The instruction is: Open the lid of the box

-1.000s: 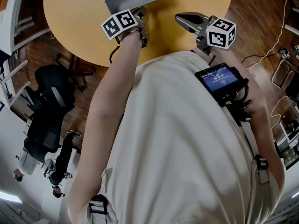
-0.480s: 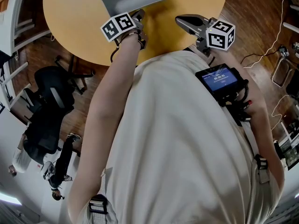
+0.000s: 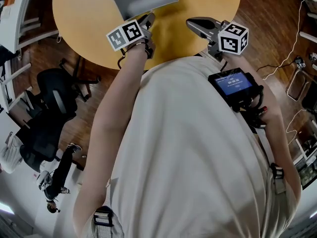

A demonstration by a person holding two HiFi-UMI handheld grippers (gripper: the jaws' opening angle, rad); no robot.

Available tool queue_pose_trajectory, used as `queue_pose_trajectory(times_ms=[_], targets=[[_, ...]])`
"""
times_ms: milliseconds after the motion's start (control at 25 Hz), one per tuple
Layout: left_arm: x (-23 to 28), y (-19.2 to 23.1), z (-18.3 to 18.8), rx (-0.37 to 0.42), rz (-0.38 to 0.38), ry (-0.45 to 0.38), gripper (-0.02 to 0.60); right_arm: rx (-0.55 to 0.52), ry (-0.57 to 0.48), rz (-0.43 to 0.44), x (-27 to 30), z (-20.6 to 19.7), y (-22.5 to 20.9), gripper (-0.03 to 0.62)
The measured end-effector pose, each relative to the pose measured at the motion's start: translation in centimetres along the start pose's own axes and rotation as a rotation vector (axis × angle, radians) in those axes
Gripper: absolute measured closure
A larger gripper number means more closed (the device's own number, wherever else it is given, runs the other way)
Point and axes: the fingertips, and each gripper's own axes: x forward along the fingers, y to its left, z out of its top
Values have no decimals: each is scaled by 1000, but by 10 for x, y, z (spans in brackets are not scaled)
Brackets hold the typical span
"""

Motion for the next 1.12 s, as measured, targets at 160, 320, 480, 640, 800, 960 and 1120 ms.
queue_pose_trajectory(times_ms=[160,320,480,640,800,960,1120], targets=[[-30,-14,20,138,-62,-75,463,-34,16,26,15,12,4,592],[-60,-44,43,336,-85,-170,474,-70,25,50,21,23,10,592],[-84,-79,51,537,-79,-227,494,-129,37,75,25,43,17,592],[-115,-111,55,680,-118,-318,561,-231,23,116,33,68,38,592],[-137,-119,63,739,-111,-383,581,-326,19,152,39,86,58,592],[-151,-114,72,730,-103,-430,581,-414,8,180,41,97,72,594],[-156,-111,78,720,-99,-445,581,-455,-3,190,38,108,78,594]])
